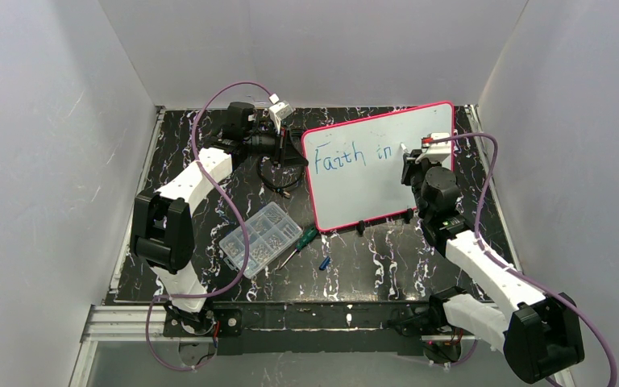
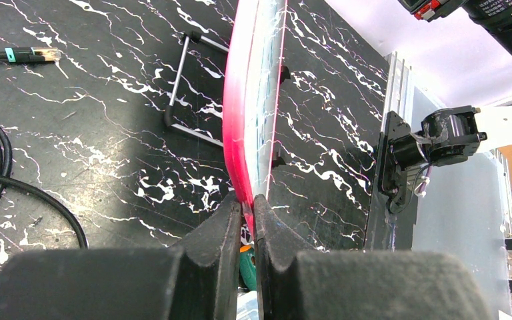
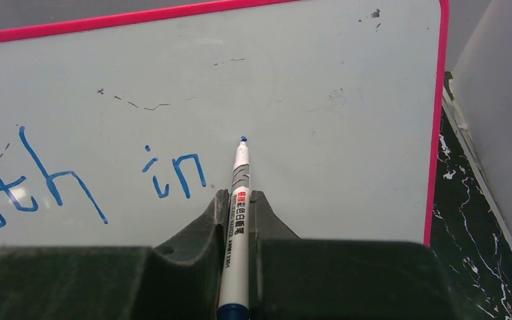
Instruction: Write a sentence on the whiteboard
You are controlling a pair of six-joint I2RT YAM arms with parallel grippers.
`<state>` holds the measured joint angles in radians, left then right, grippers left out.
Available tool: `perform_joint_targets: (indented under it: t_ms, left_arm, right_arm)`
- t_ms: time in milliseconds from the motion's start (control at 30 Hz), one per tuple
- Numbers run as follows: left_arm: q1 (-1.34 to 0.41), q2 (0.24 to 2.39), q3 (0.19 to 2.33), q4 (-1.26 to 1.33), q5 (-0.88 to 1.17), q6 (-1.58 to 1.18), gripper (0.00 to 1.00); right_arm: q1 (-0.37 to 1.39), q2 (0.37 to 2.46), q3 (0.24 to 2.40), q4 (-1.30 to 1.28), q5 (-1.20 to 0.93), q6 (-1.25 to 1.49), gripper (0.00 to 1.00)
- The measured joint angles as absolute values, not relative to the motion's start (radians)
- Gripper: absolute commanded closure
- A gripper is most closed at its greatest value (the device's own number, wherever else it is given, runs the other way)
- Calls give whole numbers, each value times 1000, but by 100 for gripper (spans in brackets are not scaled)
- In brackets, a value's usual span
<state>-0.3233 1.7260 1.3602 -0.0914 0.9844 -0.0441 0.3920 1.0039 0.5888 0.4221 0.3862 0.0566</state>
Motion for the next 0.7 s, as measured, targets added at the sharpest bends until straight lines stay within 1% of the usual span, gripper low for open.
perform_joint_targets:
  t_ms: [300,700]
  left_arm:
    - [-323,1726,1361,-91,984,-44,100]
    - [-323,1726,1361,-91,984,-44,100]
  right_arm:
    - [392,1003,587,421,397,59,99]
    - [391,966,527,398,432,74,99]
